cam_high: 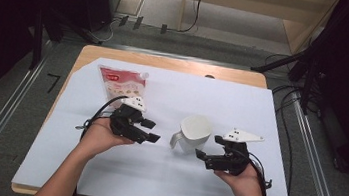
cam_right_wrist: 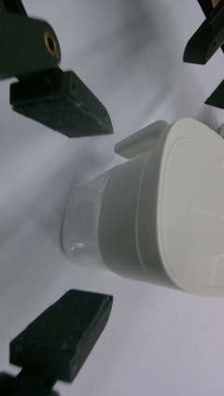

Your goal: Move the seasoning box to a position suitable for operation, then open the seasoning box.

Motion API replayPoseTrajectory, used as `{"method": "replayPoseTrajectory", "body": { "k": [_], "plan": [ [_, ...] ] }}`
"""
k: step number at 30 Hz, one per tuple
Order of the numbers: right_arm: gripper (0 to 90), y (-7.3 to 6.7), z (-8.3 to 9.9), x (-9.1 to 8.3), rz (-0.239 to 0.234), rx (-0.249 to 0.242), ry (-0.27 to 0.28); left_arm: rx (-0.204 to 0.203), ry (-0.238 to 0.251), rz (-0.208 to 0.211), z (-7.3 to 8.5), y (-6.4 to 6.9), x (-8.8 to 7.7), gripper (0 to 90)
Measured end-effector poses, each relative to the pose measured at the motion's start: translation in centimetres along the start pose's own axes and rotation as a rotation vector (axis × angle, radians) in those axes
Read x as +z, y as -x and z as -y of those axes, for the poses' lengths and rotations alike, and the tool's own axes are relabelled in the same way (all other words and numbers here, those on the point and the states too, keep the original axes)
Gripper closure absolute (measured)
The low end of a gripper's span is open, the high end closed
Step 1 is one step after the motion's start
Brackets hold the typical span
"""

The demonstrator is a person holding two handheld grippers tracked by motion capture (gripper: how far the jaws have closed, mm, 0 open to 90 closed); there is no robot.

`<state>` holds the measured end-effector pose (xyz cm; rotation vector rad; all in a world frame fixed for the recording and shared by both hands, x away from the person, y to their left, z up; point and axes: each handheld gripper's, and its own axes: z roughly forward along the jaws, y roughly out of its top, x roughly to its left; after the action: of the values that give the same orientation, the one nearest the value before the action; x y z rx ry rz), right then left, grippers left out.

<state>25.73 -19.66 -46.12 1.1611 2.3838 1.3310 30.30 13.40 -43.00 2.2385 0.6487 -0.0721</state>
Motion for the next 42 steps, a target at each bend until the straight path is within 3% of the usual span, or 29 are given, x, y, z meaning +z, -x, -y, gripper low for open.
{"method": "replayPoseTrajectory", "body": {
  "k": [5, 11, 14, 18, 20, 24, 28, 33, 42],
  "plan": [
    [35.8, 0.2, -0.2, -1.2, 0.007, -0.022, 0.029, 0.020, -0.004, -0.015, -0.8, -0.2, -0.1, 49.1],
    [48.0, 0.5, -0.2, -1.8, 0.003, -0.018, 0.037, 0.027, 0.023, -0.008, -1.7, -0.1, 0.0, 55.6],
    [54.9, 0.7, -0.2, -2.1, -0.004, -0.018, 0.037, 0.032, 0.015, 0.008, -2.2, -0.1, 0.4, 58.7],
    [69.9, 1.2, -0.1, -2.4, -0.022, -0.020, 0.036, 0.053, 0.003, 0.009, -2.4, 0.1, 0.8, 69.2],
    [79.0, 1.4, 0.1, -2.5, -0.027, -0.016, 0.034, 0.053, 0.002, 0.010, -2.4, 0.1, 0.9, 81.3],
    [89.7, 1.5, 0.1, -2.2, -0.035, -0.024, 0.026, 0.068, -0.017, 0.008, -2.4, 0.0, 1.3, 90.0],
    [90.0, 1.3, 0.1, -1.8, -0.037, -0.022, 0.009, 0.059, -0.011, 0.004, -2.3, -0.2, 1.8, 90.0],
    [90.0, 0.7, 0.0, -1.1, -0.042, -0.033, -0.016, 0.055, 0.007, 0.027, -2.2, -0.4, 2.3, 90.0],
    [90.0, 0.8, -0.1, -0.9, -0.051, -0.018, -0.007, 0.068, 0.005, 0.017, -2.4, 0.0, 3.1, 90.0]
  ]
}}
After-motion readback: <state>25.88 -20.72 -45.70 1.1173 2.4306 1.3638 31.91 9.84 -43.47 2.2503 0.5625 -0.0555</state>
